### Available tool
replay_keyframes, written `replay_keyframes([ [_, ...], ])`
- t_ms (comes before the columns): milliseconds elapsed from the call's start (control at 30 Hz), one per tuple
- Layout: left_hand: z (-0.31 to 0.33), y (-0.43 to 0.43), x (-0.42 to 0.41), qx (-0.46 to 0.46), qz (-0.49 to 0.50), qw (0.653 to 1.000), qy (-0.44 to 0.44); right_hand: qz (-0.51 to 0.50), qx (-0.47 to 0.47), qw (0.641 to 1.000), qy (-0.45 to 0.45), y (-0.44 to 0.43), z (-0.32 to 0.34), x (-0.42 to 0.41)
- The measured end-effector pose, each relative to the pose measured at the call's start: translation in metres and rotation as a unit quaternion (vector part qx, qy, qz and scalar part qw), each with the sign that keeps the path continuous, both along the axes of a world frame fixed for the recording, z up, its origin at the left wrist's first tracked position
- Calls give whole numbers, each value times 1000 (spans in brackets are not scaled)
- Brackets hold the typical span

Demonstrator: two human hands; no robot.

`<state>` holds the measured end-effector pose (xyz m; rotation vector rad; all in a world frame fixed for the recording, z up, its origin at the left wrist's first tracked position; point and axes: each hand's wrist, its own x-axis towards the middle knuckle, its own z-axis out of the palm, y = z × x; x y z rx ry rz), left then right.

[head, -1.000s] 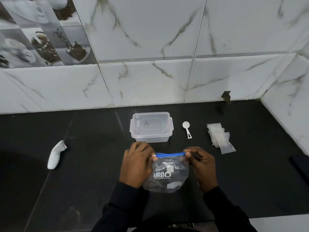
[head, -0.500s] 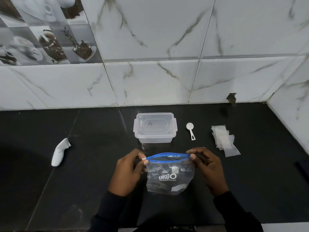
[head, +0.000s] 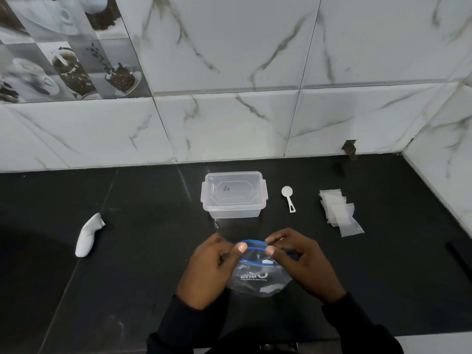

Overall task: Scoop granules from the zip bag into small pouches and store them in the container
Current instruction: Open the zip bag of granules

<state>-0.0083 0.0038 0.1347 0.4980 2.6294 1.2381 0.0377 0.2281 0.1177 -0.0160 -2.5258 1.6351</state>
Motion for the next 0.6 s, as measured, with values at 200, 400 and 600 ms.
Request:
replay_keyframes([
  [200, -5, 14, 3, -115, 46, 992, 37, 101, 137, 985, -18, 1, 2, -1],
  [400, -3, 19, 8, -46, 40, 996, 64, 177, 325, 923, -107, -4, 6, -2],
  [600, 2, 21, 12, -31, 133, 989, 53, 127, 303, 944, -27, -4, 10, 1],
])
